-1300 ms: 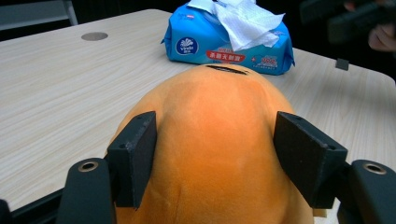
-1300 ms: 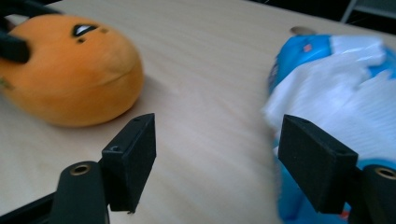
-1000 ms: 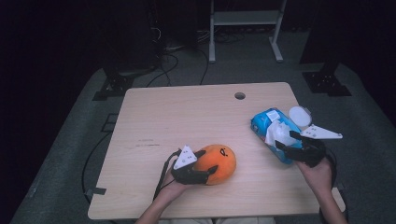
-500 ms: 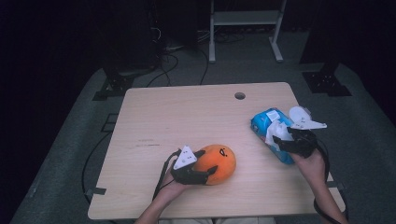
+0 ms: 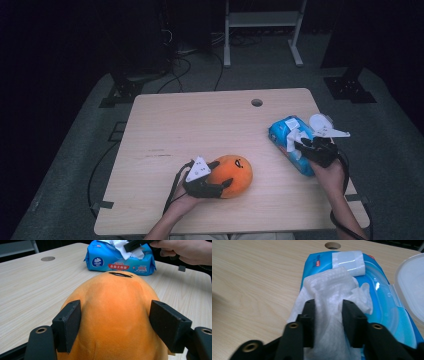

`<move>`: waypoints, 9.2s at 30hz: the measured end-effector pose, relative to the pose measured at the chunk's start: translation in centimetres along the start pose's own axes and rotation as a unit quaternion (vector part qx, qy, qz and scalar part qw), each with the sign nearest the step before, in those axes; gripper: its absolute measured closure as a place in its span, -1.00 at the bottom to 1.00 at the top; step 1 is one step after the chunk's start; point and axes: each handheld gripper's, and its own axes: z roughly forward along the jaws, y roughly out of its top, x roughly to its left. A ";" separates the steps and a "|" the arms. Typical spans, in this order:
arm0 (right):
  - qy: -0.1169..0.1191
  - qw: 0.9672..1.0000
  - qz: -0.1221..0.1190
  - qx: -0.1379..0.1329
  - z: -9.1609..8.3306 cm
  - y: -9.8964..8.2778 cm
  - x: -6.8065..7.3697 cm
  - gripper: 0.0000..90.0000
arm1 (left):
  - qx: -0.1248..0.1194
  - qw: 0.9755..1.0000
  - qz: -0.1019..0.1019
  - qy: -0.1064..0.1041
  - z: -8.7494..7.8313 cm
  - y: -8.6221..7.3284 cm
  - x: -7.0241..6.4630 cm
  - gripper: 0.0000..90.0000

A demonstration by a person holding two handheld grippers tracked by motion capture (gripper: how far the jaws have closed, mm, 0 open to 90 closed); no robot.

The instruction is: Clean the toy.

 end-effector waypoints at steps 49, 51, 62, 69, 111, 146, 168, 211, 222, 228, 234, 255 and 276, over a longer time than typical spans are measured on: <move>0.278 0.953 -0.118 0.004 -3.0 1.9 15.4 0.82 | -0.001 1.000 0.012 -0.007 0.2 -0.4 0.2 -0.46; 0.270 0.956 -0.113 0.001 -2.0 1.8 15.5 0.73 | 0.002 1.000 0.014 -0.009 0.2 -0.4 0.2 -0.46; 0.261 0.960 -0.096 -0.019 0.3 2.5 15.4 0.19 | 0.018 0.998 0.048 -0.026 0.5 -0.3 -0.5 -0.44; 0.262 0.962 -0.069 -0.018 1.5 2.3 15.5 0.30 | 0.023 0.998 0.051 -0.033 0.5 -0.4 -0.4 -0.44; 0.257 0.959 -0.120 -0.017 -2.0 1.8 16.5 0.67 | 0.027 0.998 0.048 -0.022 -0.1 -0.4 0.2 -0.60; 0.208 0.967 -0.136 -0.051 -1.4 -0.5 17.8 0.90 | 0.031 0.999 0.006 -0.006 -0.3 -1.2 2.8 -0.30; 0.210 0.974 -0.076 -0.046 -0.3 -0.9 15.0 0.90 | 0.029 0.999 0.020 -0.016 -0.6 -0.3 1.9 -0.53; 0.238 0.962 -0.128 -0.052 -1.1 0.2 18.1 0.89 | 0.054 0.996 0.066 -0.006 -0.2 -0.3 1.0 -0.45; 0.227 0.969 -0.088 -0.038 -0.4 -0.6 16.1 0.90 | 0.059 0.997 0.054 0.007 -0.3 -0.5 1.6 -0.48; 0.244 0.962 -0.118 -0.042 -0.8 -0.1 17.7 0.89 | 0.045 0.998 0.050 0.001 -0.7 -0.3 1.7 -0.28; 0.224 0.971 -0.070 -0.038 -0.2 -0.4 14.8 0.89 | 0.041 0.999 0.010 0.014 -0.5 -0.2 2.0 -0.62; 0.216 0.973 -0.078 -0.032 -0.5 -0.2 14.7 0.89 | 0.051 0.999 -0.008 0.013 -0.1 -0.4 2.2 -0.65; 0.206 0.975 -0.076 -0.034 -0.6 -0.2 13.9 0.90 | 0.036 0.999 0.004 0.001 0.3 0.0 1.1 -0.71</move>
